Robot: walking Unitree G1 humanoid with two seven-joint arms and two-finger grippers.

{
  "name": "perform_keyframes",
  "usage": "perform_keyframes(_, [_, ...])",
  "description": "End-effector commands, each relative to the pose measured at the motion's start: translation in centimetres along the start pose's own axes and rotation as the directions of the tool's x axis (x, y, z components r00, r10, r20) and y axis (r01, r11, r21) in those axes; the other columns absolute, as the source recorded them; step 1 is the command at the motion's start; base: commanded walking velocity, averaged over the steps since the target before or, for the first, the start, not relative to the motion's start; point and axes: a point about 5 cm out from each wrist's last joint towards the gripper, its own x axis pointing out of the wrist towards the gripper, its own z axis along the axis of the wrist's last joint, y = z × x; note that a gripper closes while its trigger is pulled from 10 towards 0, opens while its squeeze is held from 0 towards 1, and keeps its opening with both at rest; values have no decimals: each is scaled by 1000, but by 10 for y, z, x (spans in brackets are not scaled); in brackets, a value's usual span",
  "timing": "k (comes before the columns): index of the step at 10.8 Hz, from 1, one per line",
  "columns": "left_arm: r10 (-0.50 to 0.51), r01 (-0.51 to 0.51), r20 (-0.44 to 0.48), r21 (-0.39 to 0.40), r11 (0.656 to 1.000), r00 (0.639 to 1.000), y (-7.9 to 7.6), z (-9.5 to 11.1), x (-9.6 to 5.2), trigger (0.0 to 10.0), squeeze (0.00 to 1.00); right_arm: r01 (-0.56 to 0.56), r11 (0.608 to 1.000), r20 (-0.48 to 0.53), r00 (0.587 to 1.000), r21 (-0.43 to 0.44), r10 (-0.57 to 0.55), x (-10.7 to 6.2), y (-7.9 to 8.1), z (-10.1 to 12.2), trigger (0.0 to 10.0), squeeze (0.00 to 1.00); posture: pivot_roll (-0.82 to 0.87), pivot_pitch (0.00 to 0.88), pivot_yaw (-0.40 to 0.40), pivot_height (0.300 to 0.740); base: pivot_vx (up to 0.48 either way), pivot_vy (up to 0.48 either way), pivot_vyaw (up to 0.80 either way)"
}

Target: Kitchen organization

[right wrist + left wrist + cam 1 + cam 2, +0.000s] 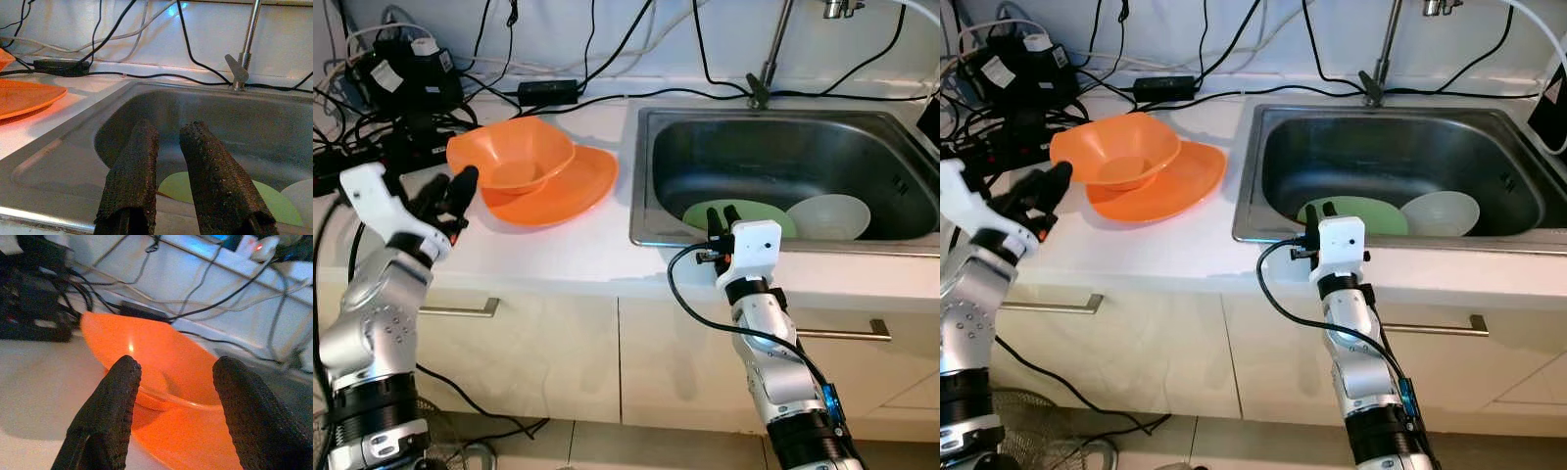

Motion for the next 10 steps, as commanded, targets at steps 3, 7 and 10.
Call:
perform_keyframes(3, [-46, 46, 13, -60, 997, 999, 4, 9, 7, 10000, 0, -7, 1000, -10, 1000, -8, 7, 2, 0, -1, 10000, 0, 51, 0, 53, 740, 0, 0, 0])
perform_keyframes(7, [-1, -1, -34, -52, 999, 999, 4, 14, 24, 10000, 0, -3, 1000, -11, 1000, -5, 3, 3, 0, -2, 10000, 0, 50, 0, 59, 740, 0, 0, 0])
perform_keyframes(10, [-14, 9, -68, -62, 998, 998, -6, 13, 37, 10000, 0, 0, 1000, -12, 1000, -3, 0, 2, 0, -2, 10000, 0, 47, 0, 67, 740, 0, 0, 0])
